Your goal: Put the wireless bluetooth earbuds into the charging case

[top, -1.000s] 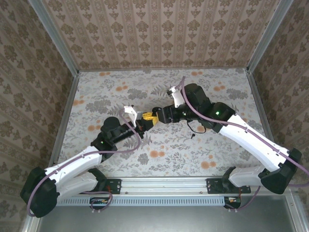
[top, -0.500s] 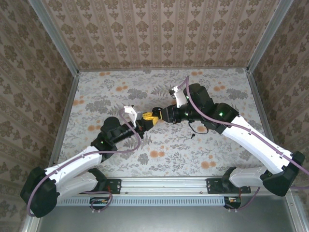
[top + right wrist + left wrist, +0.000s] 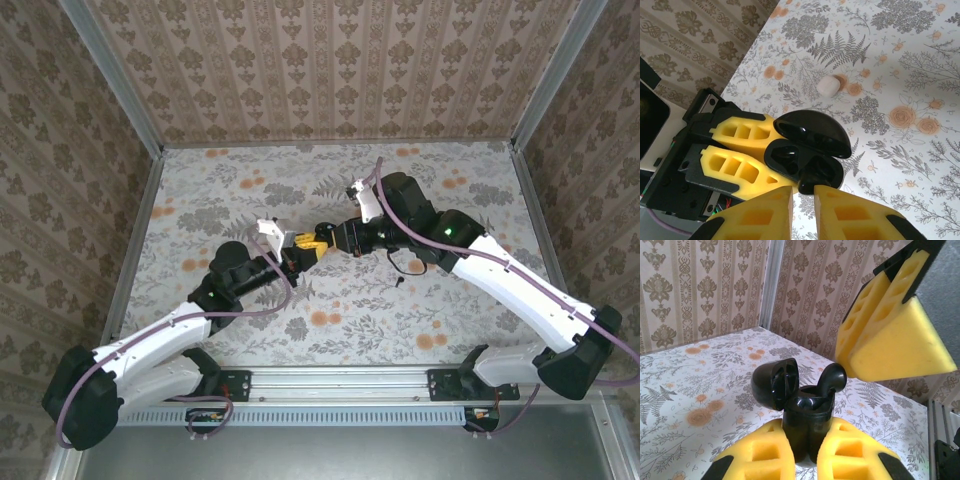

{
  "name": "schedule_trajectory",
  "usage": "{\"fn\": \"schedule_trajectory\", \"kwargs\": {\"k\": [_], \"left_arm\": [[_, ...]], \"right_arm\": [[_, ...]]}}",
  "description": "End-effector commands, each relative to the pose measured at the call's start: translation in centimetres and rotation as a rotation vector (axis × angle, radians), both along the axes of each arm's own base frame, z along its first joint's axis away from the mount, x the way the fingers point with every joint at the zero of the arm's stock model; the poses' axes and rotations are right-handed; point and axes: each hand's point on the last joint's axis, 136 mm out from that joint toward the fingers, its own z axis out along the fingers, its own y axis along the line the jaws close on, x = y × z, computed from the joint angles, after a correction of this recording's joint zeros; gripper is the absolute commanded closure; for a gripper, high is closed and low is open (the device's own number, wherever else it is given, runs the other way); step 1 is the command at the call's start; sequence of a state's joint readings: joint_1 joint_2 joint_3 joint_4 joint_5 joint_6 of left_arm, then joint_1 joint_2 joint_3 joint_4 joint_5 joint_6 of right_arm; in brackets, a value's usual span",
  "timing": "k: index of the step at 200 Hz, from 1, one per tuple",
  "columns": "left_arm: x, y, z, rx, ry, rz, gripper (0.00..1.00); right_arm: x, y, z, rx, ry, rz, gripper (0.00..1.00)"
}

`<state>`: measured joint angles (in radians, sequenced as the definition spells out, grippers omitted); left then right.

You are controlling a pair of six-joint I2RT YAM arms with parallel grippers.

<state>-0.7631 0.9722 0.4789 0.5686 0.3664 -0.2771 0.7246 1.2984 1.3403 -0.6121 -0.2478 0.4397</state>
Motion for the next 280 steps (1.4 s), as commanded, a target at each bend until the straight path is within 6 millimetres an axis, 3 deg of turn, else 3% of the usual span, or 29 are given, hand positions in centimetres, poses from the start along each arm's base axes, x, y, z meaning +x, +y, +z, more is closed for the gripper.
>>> {"fn": "schedule_trajectory", "kwargs": {"k": [1,73,128,159,227,280], "left_arm": [[-0.8,0.3,2.6,-0.072,-0.055,-0.025,1.00],[-0.8,0.3,2.6,-0.070,-0.058,-0.024,1.00],[-0.8,0.3,2.2,-0.056,-0.063,-0.022,1.00],[-0.7,0.1,2.0,-0.048,-0.069,-0.026,1.00],[-0.2,-0.3,1.4,-0.027,-0.097,-0.024,1.00],[-0.1,-0.5,1.2,-0.005,-0.101,-0.029,1.00]], "right_arm": [[0.1,0.0,-0.5,-0.021,0.014,0.017,0.81],[0.1,0.4,-0.5,-0.007,0.021,0.037,0.81],[0.2,-1.3,1.6,0.063,-0.007,-0.019,0.80],[-0.1,-0.9,2.4,0.119,0.010,-0.023,0.76],[-0.3,0.9,0.3,0.111,0.109,-0.007,0.75],[0.4,1.2,-1.0,0.034,0.132,-0.029,0.70]]}}
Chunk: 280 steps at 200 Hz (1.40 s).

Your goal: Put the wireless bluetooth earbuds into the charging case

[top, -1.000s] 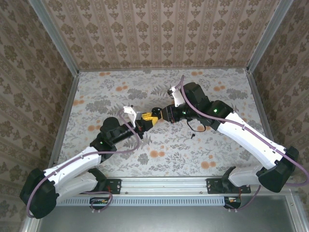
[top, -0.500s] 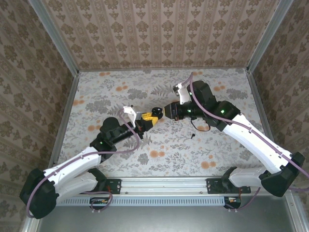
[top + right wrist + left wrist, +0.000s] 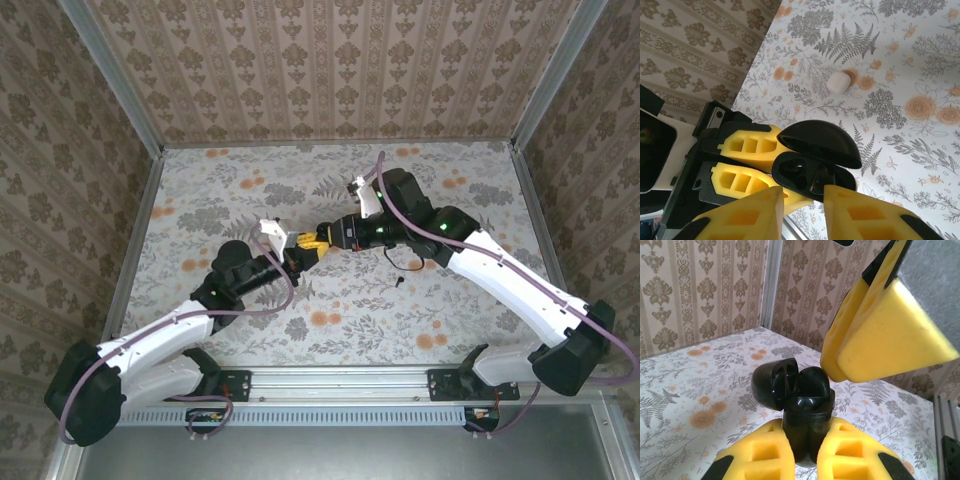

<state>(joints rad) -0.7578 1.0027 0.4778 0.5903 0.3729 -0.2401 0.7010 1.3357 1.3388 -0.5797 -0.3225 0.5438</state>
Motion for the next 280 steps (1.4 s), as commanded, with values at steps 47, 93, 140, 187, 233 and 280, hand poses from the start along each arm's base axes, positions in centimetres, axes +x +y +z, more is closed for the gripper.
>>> {"fn": "schedule_trajectory", "kwargs": {"k": [47,93,140,187,233,280], "left_arm": [[-0.6,-0.2,1.6,-0.012,-0.080,-0.030,1.00],[-0.5,-0.3,1.5,-0.001,-0.088,-0.032,1.00],[-0.6,-0.4,1.5,0.008,-0.094,-0.036,1.00],[-0.7,-0.3,1.4,0.011,-0.094,-0.035,1.00],[-0.7,-0.3,1.1,0.021,-0.092,-0.034,1.00],[-1.2,-0.5,1.2,0.009,-0.075,-0.069,1.00]], "right_arm": [[0.1,-0.3,-0.8,-0.103,0.023,-0.036,0.68],[0.5,-0.4,-2.4,-0.176,0.054,-0.057,0.66],[0.5,-0.1,-3.1,-0.211,0.072,-0.054,0.67],[0.7,-0.2,-2.5,-0.213,0.037,-0.054,0.79],[0.7,-0.4,-1.9,-0.213,0.012,-0.046,0.85],[0.5,-0.4,-0.1,-0.197,-0.078,0.004,0.88]]}}
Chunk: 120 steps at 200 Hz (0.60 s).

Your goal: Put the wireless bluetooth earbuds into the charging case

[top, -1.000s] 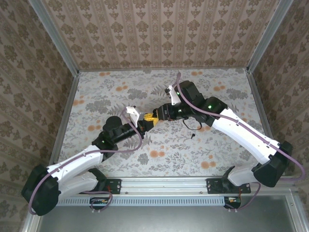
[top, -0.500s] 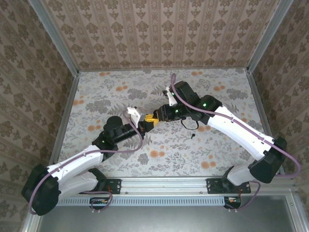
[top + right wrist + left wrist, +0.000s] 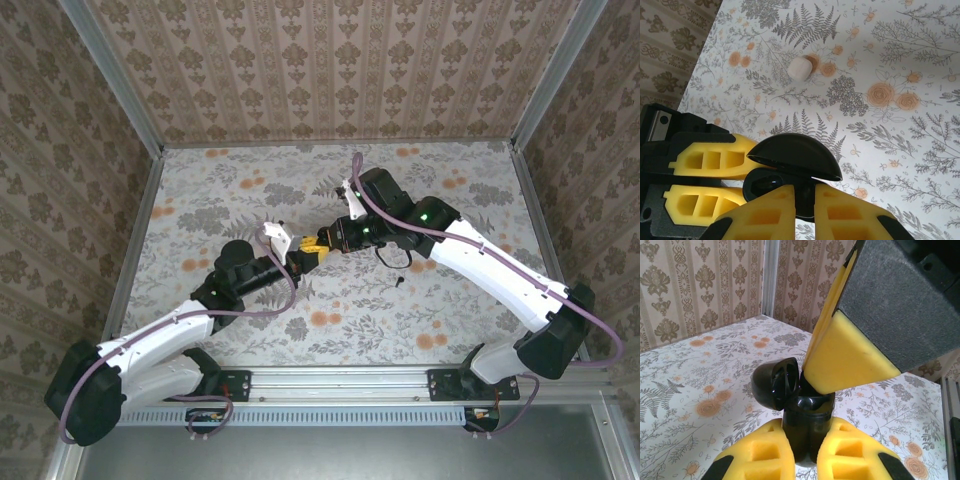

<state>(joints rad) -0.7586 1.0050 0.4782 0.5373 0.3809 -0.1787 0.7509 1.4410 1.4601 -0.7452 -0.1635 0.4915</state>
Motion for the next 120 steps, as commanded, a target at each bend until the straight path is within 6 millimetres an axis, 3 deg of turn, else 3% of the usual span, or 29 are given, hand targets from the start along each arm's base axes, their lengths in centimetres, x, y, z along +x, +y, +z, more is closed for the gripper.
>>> {"fn": "schedule_trajectory", "kwargs": {"k": [1,120], "left_arm": [[-1.1,-0.5,2.5,-0.054,-0.057,-0.062,1.00],[-1.5,-0.8,2.3,-0.070,-0.012,-0.112,1.00]], "right_arm": [[-0.3,-0.2,2.2,0.000,-0.082,0.047,0.88],[-1.2,-1.1,4.7,-0.049,-0.160,0.143,0.91]]}}
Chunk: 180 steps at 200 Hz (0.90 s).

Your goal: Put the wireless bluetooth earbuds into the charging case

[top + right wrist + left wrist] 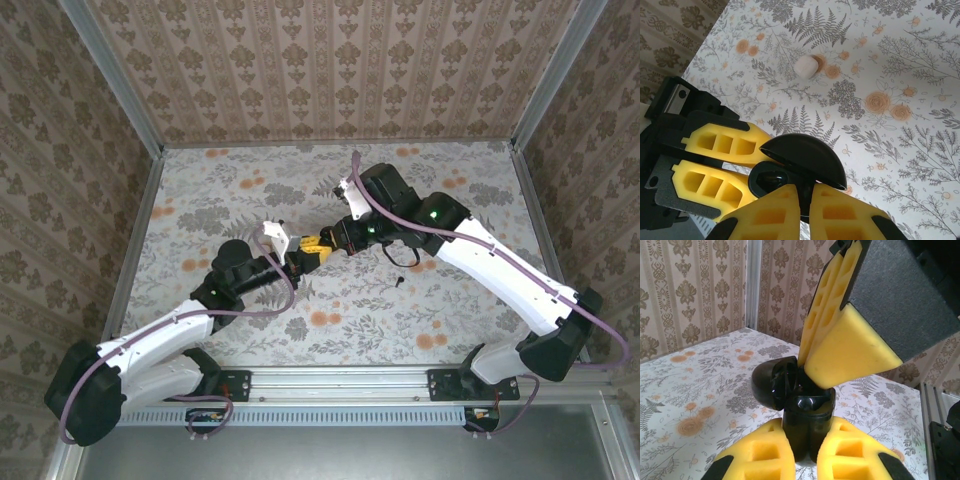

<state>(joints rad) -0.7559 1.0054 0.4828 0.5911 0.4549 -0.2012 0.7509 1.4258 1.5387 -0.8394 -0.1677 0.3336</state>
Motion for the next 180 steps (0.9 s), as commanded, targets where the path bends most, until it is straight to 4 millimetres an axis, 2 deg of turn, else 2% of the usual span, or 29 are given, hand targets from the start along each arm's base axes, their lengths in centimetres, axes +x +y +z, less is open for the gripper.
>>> {"fn": "schedule_trajectory", "kwargs": {"k": [1,115,118,125,180], "left_arm": [[-0.4,-0.3,0.8,-0.018,0.007,-0.042,1.00],[-0.4,-0.2,0.5,-0.014,0.016,-0.042,1.00],[-0.5,-0.2,0.5,-0.013,0.016,-0.043,1.00],[-0.5,-0.2,0.5,-0.013,0.017,-0.043,1.00],[-0.5,-0.3,0.9,-0.021,0.015,-0.049,1.00]], "right_arm": [[-0.4,-0.4,2.5,0.012,-0.069,0.030,0.91],[-0.6,-0.8,3.2,-0.001,-0.079,0.046,0.91],[-1.0,-1.1,4.1,0.017,-0.099,0.046,0.91],[-1.1,-1.2,4.3,0.022,-0.103,0.046,0.91],[-1.4,-0.2,4.2,0.076,-0.084,0.071,0.91]]}}
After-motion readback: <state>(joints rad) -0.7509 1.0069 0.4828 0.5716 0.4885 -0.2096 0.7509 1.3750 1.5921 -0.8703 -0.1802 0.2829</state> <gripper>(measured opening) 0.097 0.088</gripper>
